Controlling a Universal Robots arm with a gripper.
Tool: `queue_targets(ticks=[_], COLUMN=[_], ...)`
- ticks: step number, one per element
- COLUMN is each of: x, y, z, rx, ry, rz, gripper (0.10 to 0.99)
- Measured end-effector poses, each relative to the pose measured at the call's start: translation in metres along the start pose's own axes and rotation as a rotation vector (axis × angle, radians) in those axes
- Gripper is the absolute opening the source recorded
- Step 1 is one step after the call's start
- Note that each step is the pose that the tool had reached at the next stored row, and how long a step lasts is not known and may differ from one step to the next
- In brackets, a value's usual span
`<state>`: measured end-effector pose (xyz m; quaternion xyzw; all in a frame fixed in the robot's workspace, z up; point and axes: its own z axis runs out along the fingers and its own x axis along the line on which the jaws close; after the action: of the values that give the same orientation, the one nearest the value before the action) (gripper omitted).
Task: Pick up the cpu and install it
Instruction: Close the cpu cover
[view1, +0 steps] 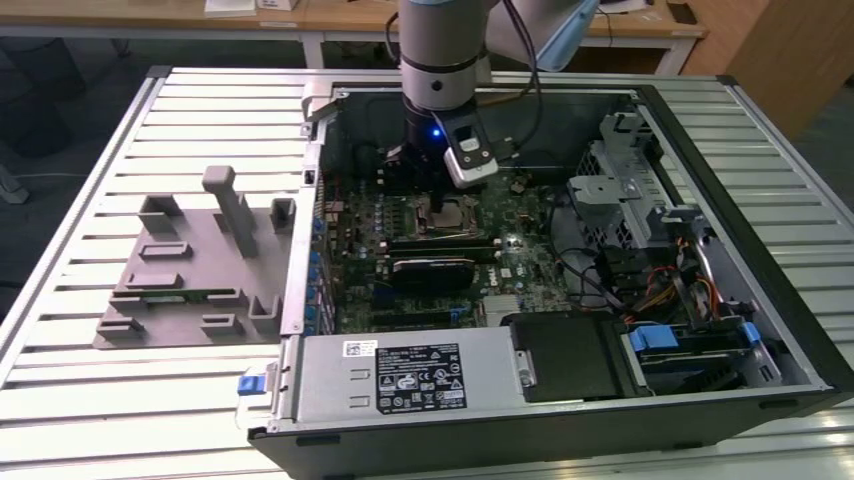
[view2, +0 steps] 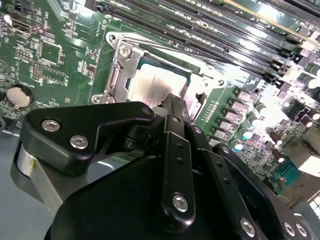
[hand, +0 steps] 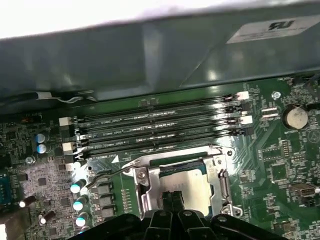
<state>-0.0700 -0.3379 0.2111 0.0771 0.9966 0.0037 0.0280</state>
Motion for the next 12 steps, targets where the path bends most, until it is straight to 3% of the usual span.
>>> queue_targets(ticks=[5, 12], x=[0.0097, 0.0154], y=[-0.0015, -0.0024], z=[0.0042, 0.008], rx=[0.0, 0.0], ry=[0.0001, 0.0001], rz=[0.0, 0.0], gripper=[0.106, 0.106])
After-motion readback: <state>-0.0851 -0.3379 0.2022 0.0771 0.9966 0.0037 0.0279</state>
